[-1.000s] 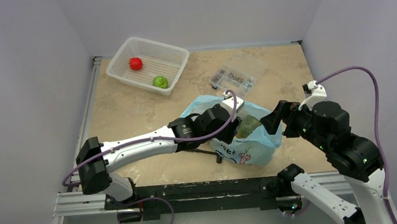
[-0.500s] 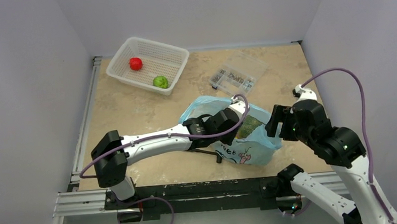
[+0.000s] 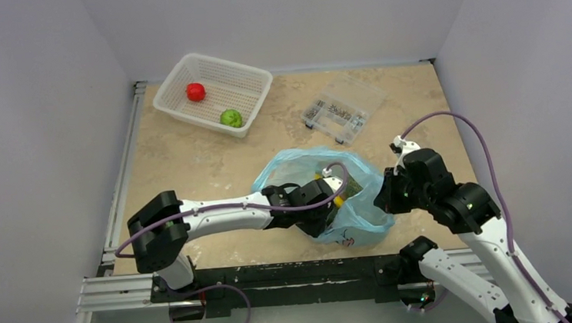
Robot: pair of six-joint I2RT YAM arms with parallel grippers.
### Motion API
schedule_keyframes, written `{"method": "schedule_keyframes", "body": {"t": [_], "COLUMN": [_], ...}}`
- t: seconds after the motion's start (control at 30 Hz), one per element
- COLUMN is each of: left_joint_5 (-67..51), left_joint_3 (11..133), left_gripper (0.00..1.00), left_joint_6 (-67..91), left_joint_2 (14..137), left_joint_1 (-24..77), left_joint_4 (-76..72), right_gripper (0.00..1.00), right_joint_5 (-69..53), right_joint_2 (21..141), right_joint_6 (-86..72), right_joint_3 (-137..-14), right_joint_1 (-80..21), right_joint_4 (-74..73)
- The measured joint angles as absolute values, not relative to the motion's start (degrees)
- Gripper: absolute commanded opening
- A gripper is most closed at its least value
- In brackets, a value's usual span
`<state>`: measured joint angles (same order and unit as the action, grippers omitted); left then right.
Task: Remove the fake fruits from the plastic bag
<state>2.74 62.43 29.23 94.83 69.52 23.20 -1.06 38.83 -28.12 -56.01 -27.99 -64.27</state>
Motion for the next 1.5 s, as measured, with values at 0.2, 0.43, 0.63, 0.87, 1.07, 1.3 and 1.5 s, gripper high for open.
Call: {"method": "schedule_keyframes", "body": {"t": [0.2, 0.43, 0.63, 0.87, 1.07, 1.3, 1.5], "left_joint_5": [3.18, 5.58, 9.58, 16.64, 22.39, 24.80, 24.47], "left_joint_3": [67.13, 72.69, 77.78, 84.66, 84.62, 84.62, 84.62], "left_gripper": [0.49, 0.45, 0.41, 0.46, 0.53, 0.57, 0.62], "left_joint_6": [28.69, 27.90, 28.01, 30.57, 32.73, 33.93, 34.79], "left_joint_2": [94.87, 94.87, 97.93, 106.94, 109.06, 109.21, 111.83], "left_joint_1": [68.97, 65.25, 63.29, 63.29, 63.29, 63.24, 62.98], "left_joint_4": [25.41, 26.20, 27.24, 31.18, 34.50, 34.89, 34.87], "right_gripper": [0.00, 0.00, 0.00, 0.00, 0.00, 0.00, 0.00], "right_joint_5": [-2.79, -2.63, -2.50, -2.48, -2.55, -2.55, -2.87], "right_joint_2": [38.72, 37.32, 36.67, 35.83, 34.89, 35.75, 37.15], "right_joint_6": [-27.18, -26.87, -26.81, -26.89, -26.96, -26.94, -27.22], "right_joint_3": [-54.63, -54.63, -54.63, -54.63, -54.63, -54.63, -54.61], "right_joint_1": [-28.01, -28.01, -28.01, -28.01, -28.01, -28.01, -27.99], "right_joint_4": [-64.14, -63.81, -63.48, -63.29, -62.89, -62.87, -62.17]}}
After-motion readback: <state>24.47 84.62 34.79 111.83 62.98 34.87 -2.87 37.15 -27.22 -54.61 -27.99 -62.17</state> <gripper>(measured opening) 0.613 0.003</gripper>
